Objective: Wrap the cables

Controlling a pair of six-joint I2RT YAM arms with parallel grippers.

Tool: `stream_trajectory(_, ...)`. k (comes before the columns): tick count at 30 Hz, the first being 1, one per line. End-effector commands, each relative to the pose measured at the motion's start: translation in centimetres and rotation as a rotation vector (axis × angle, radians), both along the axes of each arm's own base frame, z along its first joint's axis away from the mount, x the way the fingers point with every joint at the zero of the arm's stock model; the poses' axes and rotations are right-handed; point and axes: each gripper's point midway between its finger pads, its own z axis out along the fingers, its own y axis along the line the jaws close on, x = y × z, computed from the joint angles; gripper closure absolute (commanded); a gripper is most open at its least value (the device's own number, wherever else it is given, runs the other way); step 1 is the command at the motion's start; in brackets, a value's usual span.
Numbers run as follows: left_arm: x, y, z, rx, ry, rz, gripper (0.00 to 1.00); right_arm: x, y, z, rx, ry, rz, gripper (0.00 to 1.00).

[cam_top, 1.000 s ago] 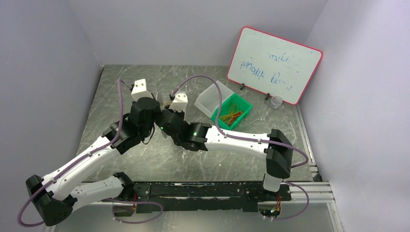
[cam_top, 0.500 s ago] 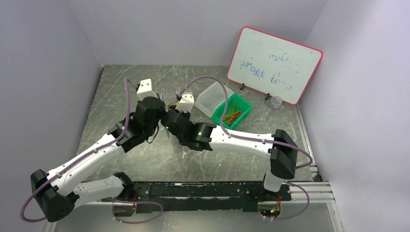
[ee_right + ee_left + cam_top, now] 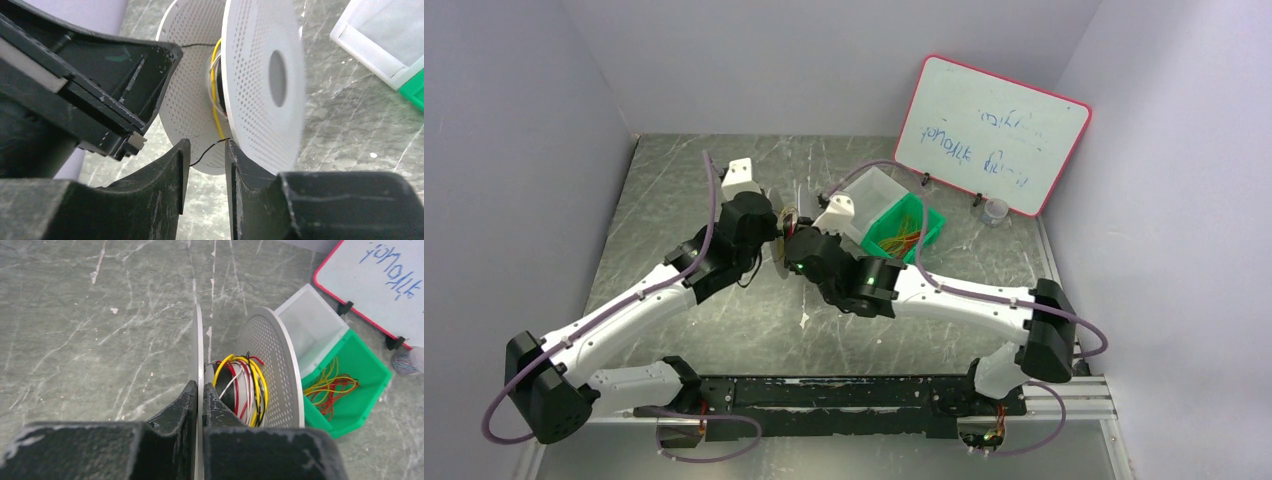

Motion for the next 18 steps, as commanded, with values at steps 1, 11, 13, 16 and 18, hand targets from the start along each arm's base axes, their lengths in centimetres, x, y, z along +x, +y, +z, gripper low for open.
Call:
stream_trajectory(1,1.4,0.3,3.6,-0.069,-0.082,0.031,0.93,0.2,-2.5,0.5,0.012,0.002,-0.061,0.64)
stream_trajectory(11,2.4,0.3,3.1,-0.080,-0.060,0.040,0.93,-0.6,-4.7,1.4,0.037,-0.002,-0.069,0.62)
stream_trajectory(13,2.7,0.4,2.9,-0.085,-0.054,0.039,0.93,-0.6,-5.1,1.9,0.037,-0.013,-0.070,0.62)
stream_trajectory(16,3.2,0.4,3.0,-0.090,-0.048,0.028,0.93,-0.6,-5.8,2.6,0.025,-0.037,-0.067,0.62)
stream_trajectory(18,3.5,0.3,3.5,-0.092,-0.049,0.011,0.93,-0.6,-6.2,3.2,0.004,-0.062,-0.059,0.61)
